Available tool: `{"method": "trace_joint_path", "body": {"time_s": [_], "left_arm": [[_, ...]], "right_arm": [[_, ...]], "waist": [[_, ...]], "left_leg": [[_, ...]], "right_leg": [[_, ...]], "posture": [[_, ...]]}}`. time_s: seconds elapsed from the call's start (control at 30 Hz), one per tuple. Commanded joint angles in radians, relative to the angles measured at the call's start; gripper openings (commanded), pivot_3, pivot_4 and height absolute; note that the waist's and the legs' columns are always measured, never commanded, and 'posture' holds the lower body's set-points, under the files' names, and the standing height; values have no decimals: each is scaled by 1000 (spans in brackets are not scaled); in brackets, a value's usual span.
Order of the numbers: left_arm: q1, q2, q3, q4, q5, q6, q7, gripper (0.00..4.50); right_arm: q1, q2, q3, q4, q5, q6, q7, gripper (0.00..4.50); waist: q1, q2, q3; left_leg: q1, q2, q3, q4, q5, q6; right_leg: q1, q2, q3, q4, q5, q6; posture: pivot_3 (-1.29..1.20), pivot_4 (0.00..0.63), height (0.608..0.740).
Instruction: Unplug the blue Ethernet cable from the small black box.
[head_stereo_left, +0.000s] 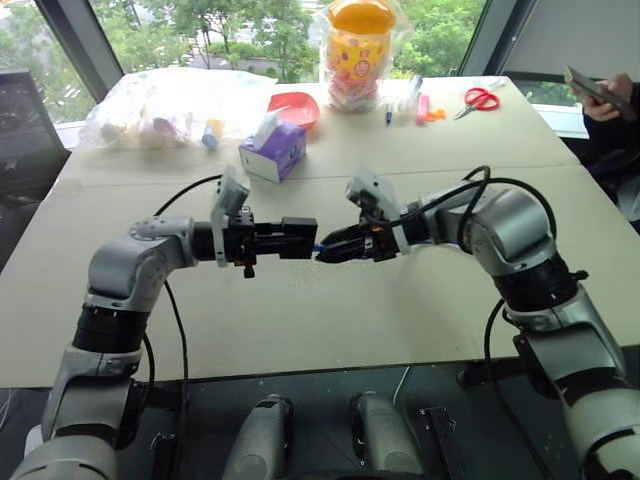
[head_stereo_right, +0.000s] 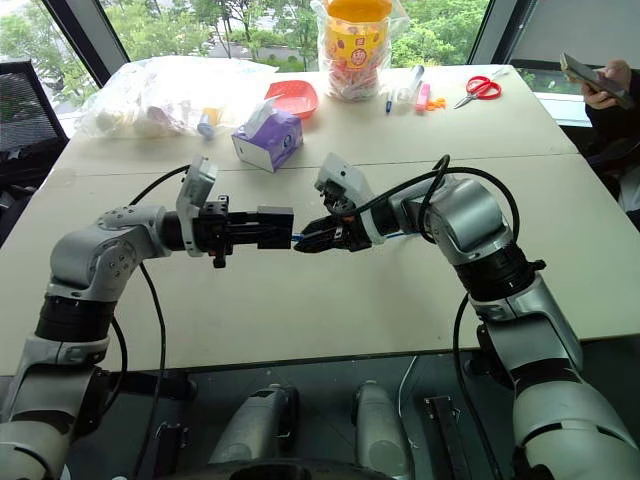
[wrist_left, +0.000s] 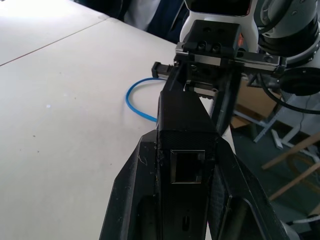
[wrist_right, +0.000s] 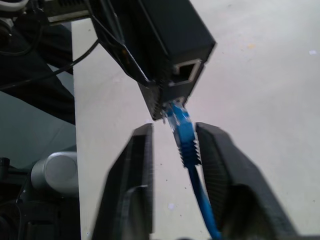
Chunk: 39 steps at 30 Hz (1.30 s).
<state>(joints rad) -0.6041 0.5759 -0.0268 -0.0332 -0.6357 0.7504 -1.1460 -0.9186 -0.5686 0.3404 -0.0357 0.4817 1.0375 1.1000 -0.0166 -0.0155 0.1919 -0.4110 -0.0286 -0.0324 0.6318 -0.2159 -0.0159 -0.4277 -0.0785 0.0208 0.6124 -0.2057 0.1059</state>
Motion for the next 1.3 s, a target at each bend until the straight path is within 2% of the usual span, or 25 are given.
{"method": "trace_joint_path", "body": {"time_s": [0.03,0.4,0.5,0.6,0.63,1.0,1.3], "left_arm": [[-6,-1,2,-37,-9,-12,-1,529],[3,2,-5,-46,-4,-17,-8,529],[3,2,-7,-46,-3,-19,-9,529],[4,2,-8,-47,-2,-20,-9,529],[5,2,-8,-48,-2,-20,-10,529],[12,6,-4,-58,-3,-15,-16,529],[2,46,23,-39,-13,-2,-50,529]], "right_arm": [[-24,8,-19,-11,7,-11,4,2711],[-64,11,-13,24,17,28,25,2711],[-70,14,-9,29,17,31,29,1829],[-74,16,-2,30,14,33,37,348],[-76,19,0,31,14,36,38,15],[-83,33,29,43,-12,32,40,15],[-36,-43,80,63,-92,-62,60,15]], "waist": [[0,0,0],[0,0,0],[0,0,0],[0,0,0],[0,0,0],[-1,0,0],[-1,0,0]], "left_leg": [[0,0,0,0,0,0],[0,0,0,0,0,0],[0,0,0,0,0,0],[0,0,0,0,0,0],[0,0,0,0,0,0],[0,0,0,0,0,0],[0,0,0,0,0,0]], "right_leg": [[0,0,0,0,0,0],[0,0,0,0,0,0],[0,0,0,0,0,0],[0,0,0,0,0,0],[0,0,0,0,0,0],[0,0,0,0,0,0],[-1,0,0,0,0,0]], "posture": [[0,150,740],[0,150,740],[0,150,740],[0,150,740],[0,150,740],[0,150,740],[0,150,740]]}}
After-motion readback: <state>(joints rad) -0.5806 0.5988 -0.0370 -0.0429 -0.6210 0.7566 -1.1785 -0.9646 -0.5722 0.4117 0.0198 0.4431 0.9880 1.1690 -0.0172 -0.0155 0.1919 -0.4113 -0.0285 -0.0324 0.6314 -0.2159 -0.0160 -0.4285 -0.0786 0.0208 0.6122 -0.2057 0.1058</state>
